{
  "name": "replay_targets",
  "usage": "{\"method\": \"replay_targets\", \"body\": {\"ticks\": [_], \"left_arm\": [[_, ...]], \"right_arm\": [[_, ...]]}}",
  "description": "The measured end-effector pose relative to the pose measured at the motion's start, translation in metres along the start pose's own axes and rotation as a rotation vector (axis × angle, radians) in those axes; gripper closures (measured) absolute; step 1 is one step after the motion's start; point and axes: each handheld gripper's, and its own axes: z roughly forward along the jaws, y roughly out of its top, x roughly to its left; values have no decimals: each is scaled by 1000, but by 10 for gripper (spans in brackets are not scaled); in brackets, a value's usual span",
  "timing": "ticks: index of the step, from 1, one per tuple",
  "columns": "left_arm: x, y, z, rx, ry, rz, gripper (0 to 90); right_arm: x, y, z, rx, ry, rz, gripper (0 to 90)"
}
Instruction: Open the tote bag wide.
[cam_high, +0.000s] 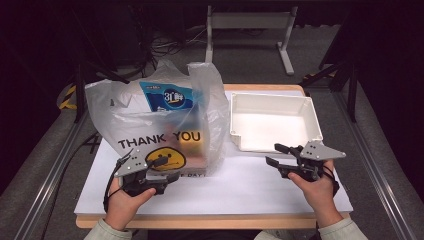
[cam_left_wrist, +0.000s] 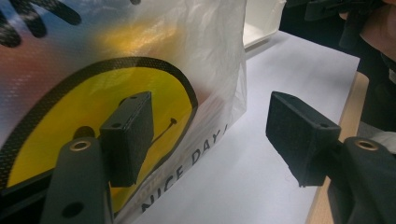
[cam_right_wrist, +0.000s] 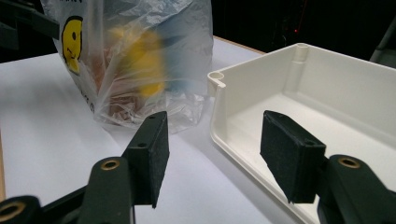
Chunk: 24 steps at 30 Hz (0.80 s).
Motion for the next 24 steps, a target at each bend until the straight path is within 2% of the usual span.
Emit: {"method": "replay_targets", "body": {"ticks": [6,9,15,17,21,24], "left_arm": [[1,5,-13,-4,20,10,329],[1,11,-25,7,39,24,328],[5,20,-49,6,70,13,321],[9,20,-54,6,101,13,311],[17,18,-61,16,139,-7,280],[23,19,-70,-9,173,-19,250]], "right_arm": [[1,3,3,-3,7,-9,415],[0,1,6,8,9,-1,408],[2,0,10,18,15,-7,394],[2,0,10,17,15,-5,386],[2,1,11,21,14,-8,376],[2,0,11,24,17,-5,370]]}}
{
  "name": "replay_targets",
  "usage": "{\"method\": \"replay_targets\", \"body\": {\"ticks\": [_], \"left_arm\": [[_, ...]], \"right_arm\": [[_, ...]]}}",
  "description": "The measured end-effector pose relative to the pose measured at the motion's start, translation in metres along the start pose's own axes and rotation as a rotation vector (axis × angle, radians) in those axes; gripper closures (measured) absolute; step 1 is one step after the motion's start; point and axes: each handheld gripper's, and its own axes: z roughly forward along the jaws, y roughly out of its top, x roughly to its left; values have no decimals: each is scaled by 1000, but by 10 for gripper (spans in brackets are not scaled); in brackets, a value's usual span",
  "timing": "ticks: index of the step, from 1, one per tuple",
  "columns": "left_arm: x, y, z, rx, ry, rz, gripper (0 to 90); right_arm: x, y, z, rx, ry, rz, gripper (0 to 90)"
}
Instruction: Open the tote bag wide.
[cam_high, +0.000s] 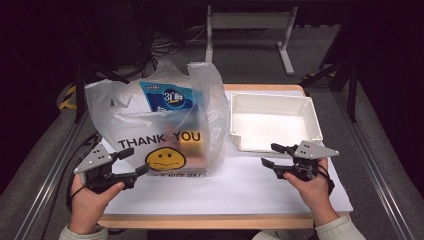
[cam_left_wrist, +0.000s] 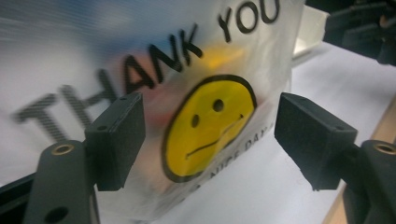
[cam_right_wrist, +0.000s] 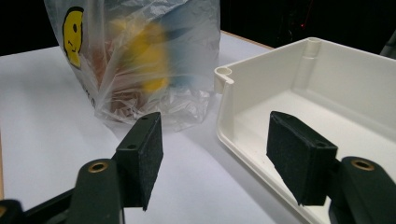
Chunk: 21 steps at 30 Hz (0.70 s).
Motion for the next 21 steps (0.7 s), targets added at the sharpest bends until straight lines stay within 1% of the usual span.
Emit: {"method": "replay_targets", "body": {"ticks": [1,2,3,6,7,8,13,14,15,16,17,18,19,20,21], "left_arm": [[2,1,-4,-12,18,-5,232],[4,1,-6,-15,29,-5,214],[6,1,-8,-17,43,-14,204],[15,0,-13,-9,98,-36,156],[18,-1,-15,-13,99,-49,153],[20,-1,-16,-19,100,-52,150],[28,1,-21,-47,100,-53,127],[29,1,-21,-65,98,-49,114],[32,2,-22,-84,96,-34,90],[33,2,-23,-102,101,-32,67],[36,2,-23,-108,102,-34,49],[43,2,-24,-113,99,-47,43],[48,1,-24,-129,93,-67,35],[52,1,-23,-141,89,-79,34],[52,1,-23,-141,89,-79,31]], "right_arm": [[0,-1,0,4,0,1,368],[0,-1,0,5,1,1,366],[0,-1,1,6,3,2,364],[0,-1,2,7,8,0,360],[0,-1,2,8,9,0,358],[1,-1,3,10,9,-2,357],[2,-1,5,18,11,-5,353],[2,-1,5,17,12,-4,352],[2,0,5,16,12,-8,350],[3,0,6,15,13,-9,349],[3,1,6,16,12,-11,347],[3,1,6,15,14,-12,346],[4,1,6,16,14,-14,344],[4,2,7,17,14,-16,343],[4,2,7,17,14,-16,343]]}}
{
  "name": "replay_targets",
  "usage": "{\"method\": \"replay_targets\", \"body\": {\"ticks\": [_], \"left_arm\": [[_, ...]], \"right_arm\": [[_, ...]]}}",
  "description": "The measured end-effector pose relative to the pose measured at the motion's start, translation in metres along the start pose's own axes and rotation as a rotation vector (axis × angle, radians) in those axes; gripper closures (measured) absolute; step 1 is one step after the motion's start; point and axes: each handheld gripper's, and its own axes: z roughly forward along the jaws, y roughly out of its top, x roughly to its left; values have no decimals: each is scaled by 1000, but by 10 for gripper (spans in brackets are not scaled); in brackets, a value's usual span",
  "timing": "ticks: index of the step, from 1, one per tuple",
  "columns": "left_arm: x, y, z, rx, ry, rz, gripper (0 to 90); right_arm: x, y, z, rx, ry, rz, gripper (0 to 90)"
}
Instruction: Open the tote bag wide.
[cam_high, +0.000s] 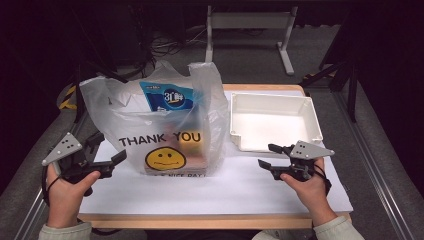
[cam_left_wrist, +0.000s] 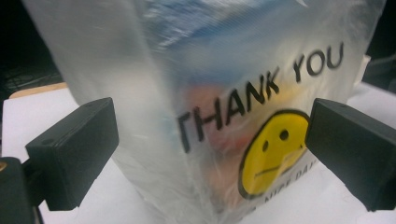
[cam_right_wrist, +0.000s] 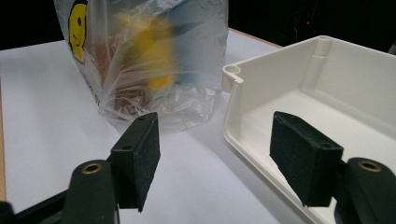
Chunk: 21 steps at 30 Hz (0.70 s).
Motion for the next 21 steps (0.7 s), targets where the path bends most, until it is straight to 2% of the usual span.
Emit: {"method": "replay_targets", "body": {"ticks": [3,6,10,12,14,15,17,19,20,21], "left_arm": [[13,2,5,0,6,-24,26],[20,3,9,10,25,-25,24],[24,3,18,13,-20,-14,55],[25,4,21,14,-29,-1,85],[26,5,25,12,-51,12,158],[27,5,26,10,-58,12,207],[28,5,27,11,-64,8,303],[27,6,26,9,-79,22,502],[27,6,26,9,-79,22,570],[26,6,25,5,-95,30,570]], "right_arm": [[1,1,2,3,2,-3,337],[2,3,3,8,6,-9,329],[4,6,4,9,8,-19,322],[5,7,5,7,10,-24,318],[6,10,5,6,11,-32,322],[7,11,6,0,12,-34,372],[7,16,7,-17,55,-43,401],[9,22,10,-45,91,-48,422],[9,22,10,-45,91,-48,422],[11,25,11,-54,88,-60,418]]}}
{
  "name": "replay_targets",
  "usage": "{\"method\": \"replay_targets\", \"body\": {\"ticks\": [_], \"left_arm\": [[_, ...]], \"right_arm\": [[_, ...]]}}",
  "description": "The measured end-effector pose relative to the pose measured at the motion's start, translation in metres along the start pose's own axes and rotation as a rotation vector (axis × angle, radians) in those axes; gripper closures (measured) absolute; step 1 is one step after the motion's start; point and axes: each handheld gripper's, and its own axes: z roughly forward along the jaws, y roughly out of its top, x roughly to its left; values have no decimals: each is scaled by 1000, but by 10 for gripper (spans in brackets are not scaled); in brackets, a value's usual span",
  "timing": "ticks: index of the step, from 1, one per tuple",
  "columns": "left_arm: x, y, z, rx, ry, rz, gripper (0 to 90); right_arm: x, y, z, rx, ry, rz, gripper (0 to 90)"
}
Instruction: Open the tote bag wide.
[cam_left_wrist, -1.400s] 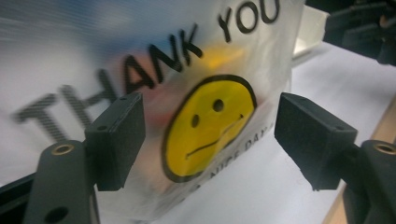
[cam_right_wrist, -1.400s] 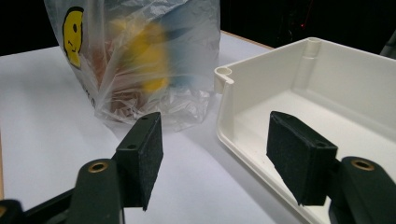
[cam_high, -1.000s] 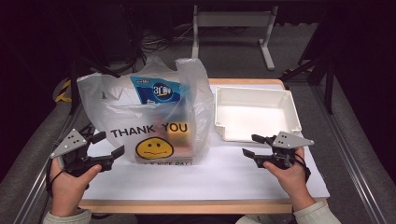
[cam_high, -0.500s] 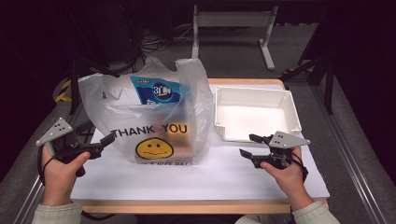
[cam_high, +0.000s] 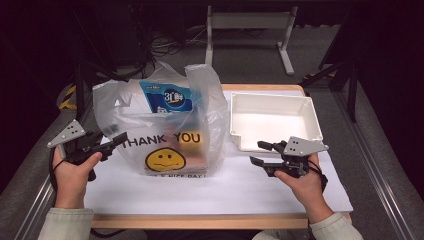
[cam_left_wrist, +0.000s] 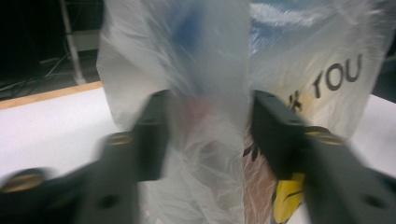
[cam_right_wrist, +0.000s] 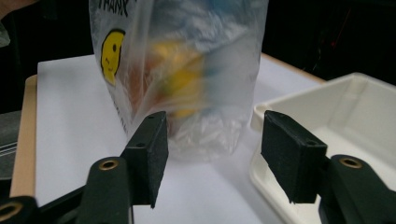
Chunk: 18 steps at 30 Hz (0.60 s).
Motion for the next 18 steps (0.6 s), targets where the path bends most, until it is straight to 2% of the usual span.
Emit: {"method": "replay_targets", "body": {"ticks": [1,3,4,8,11,13,18], "left_arm": [[0,0,-1,-3,-12,0,731],[-2,1,-2,-5,-22,1,866],[-3,1,-2,-2,-20,3,895],[-5,3,-4,2,-37,8,899],[-6,4,-3,6,-43,2,899],[-6,5,-3,7,-46,2,899],[-4,8,-2,25,-50,0,898]], "right_arm": [[3,7,3,-9,0,-17,416],[6,13,7,-26,-3,-36,400],[8,17,10,-15,1,-29,409],[11,30,16,11,-14,-35,385],[16,41,23,6,13,-20,366],[21,50,31,16,18,-48,352],[28,61,46,34,30,-42,324]]}}
